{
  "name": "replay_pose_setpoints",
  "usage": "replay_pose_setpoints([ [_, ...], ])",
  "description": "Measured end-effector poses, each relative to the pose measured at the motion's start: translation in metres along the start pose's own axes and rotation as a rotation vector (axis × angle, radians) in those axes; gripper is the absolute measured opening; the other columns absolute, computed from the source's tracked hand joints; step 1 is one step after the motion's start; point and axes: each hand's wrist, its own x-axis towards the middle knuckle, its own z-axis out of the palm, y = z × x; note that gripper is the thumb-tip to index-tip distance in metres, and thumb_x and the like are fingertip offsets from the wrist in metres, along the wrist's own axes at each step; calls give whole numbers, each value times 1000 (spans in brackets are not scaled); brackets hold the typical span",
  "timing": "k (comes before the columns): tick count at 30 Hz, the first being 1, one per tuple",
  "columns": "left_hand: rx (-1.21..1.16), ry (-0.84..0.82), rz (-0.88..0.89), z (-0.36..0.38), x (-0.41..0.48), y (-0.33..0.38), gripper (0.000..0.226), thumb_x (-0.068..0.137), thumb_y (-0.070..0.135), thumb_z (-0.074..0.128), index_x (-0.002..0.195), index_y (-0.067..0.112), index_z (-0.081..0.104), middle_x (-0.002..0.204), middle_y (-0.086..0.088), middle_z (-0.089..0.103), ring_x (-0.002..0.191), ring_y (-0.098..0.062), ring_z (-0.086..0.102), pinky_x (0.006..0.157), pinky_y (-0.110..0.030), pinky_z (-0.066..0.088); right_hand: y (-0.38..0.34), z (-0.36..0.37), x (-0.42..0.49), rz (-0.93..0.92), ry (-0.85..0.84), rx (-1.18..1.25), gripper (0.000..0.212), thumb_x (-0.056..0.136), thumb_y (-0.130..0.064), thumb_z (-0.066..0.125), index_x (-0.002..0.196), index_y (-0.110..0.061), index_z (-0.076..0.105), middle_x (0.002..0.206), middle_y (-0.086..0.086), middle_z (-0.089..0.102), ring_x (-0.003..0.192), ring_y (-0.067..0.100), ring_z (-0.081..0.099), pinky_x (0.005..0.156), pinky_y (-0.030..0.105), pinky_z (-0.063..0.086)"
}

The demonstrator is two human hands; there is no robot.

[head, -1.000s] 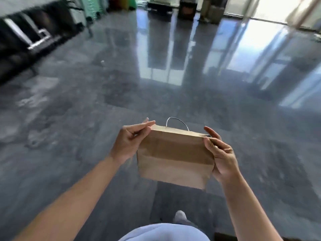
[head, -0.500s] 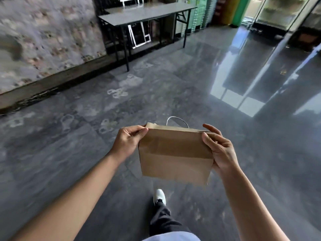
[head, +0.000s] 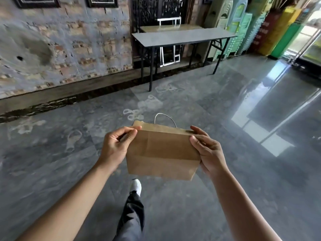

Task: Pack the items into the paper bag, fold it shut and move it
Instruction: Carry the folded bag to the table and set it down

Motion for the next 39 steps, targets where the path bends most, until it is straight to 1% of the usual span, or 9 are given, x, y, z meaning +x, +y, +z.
replay_pose_setpoints([
  [3,69,10,76,-2,94,-26,12,86,31,68,89,26,78,96,12,78,95,-1,69,86,-9,46,13,14,99,0,-38,24,12,76,-11,71,81,-1,76,134,6,60,112,13,61,85,29,50],
  [8,139,7,89,-2,270,-60,10,86,27,69,89,26,78,95,15,78,90,-2,70,84,-12,49,18,38,278,-28,-50,-117,18,83,6,67,80,-7,79,127,6,64,110,11,64,82,20,53],
  [11,131,1,63,8,378,-71,14,83,32,68,89,24,78,96,12,78,90,-4,71,85,-16,51,11,50,379,-108,27,-251,16,81,4,72,79,-10,79,105,5,74,98,11,69,84,25,52],
  [15,130,-43,60,35,497,-88,14,83,35,68,90,27,78,95,13,78,92,-4,71,85,-15,51,7,51,494,-144,214,-402,21,73,-8,82,70,-28,79,76,-12,75,96,10,67,83,21,48],
  [20,137,-117,52,82,647,-136,11,85,31,68,89,32,78,94,13,78,90,-5,71,83,-16,52,24,29,644,-80,263,-264,7,70,-6,84,72,-9,78,73,3,72,61,4,65,57,12,48],
  [25,161,-122,73,145,802,-185,11,85,25,68,90,23,77,91,16,78,86,-2,70,82,-15,51,38,-2,813,-59,257,-263,11,70,-8,84,76,-3,77,68,9,67,58,11,58,54,16,45],
  [29,181,-46,66,187,932,-200,10,87,10,68,91,8,77,84,17,77,84,4,69,81,-12,51,14,-13,962,-23,201,-311,11,66,-8,87,70,-15,80,67,3,74,60,11,64,58,16,49],
  [32,216,22,72,201,1010,-208,11,87,5,67,92,0,76,89,3,76,82,6,67,80,-10,50,0,-7,1060,-10,146,-394,12,66,-13,87,70,-21,80,69,1,76,61,8,65,60,15,50],
  [39,199,94,23,229,1191,-275,14,84,28,68,91,23,78,90,17,77,90,0,70,84,-12,49,10,2,1274,-14,101,-545,12,66,-25,86,69,-33,79,70,-9,76,61,3,66,56,9,47],
])
